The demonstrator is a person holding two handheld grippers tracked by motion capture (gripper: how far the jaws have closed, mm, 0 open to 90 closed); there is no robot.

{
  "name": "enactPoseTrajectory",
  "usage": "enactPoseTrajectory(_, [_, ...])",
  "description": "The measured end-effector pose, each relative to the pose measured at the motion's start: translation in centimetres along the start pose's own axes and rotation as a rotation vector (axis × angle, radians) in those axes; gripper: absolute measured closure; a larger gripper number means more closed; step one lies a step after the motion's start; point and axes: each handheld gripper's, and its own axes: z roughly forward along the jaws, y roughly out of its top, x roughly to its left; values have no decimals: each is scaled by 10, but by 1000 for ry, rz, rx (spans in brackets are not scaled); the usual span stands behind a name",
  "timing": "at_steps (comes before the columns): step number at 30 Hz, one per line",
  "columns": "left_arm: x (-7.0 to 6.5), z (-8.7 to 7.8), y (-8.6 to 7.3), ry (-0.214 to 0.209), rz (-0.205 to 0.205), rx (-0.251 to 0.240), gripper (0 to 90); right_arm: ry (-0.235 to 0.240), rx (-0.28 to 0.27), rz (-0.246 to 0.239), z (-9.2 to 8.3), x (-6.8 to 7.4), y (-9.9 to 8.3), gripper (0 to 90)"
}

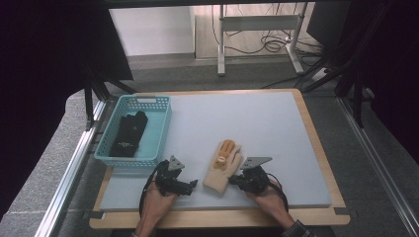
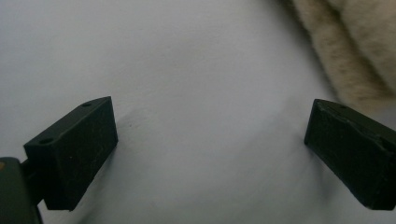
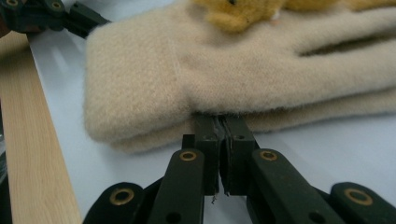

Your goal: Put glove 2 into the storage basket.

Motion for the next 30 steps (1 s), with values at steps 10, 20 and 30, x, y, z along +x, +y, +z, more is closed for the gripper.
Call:
enactPoseTrajectory(10, [7,-7,-8,-18,29,-2,53,-15,-2,-11,23,6,18,850])
enactPoseTrajectory(20, [7,-7,-8,-21,31,-1,48,-62,-7,-53,42,8,34,835])
enactPoseTrajectory(30, [7,-7,-8,-21,31,-2,48,-70,-27,-49,24,6,29,725])
